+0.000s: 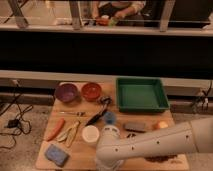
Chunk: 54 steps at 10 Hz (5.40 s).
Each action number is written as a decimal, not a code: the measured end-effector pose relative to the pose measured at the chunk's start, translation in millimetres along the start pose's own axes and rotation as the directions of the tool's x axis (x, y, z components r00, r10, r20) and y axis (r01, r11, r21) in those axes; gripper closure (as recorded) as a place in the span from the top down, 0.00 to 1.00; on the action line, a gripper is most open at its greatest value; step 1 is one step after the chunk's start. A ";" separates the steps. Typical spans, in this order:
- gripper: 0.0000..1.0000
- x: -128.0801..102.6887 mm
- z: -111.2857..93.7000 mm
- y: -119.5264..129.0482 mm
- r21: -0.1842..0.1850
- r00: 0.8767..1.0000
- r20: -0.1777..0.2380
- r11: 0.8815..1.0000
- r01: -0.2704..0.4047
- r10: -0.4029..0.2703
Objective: Place towel in purple bowl
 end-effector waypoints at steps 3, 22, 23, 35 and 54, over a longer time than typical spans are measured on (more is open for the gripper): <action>0.06 -7.1 3.4 3.9 -0.013 1.000 0.014 1.000 0.006 -0.006; 0.06 -14.1 -3.6 17.8 -0.019 0.996 0.087 1.000 0.019 -0.018; 0.06 -14.1 -3.6 17.8 -0.019 0.996 0.087 1.000 0.020 -0.018; 0.06 -14.3 -3.2 17.9 -0.019 0.996 0.088 1.000 0.019 -0.018; 0.06 56.8 -149.5 -53.5 0.008 0.975 -0.218 0.999 -0.036 0.037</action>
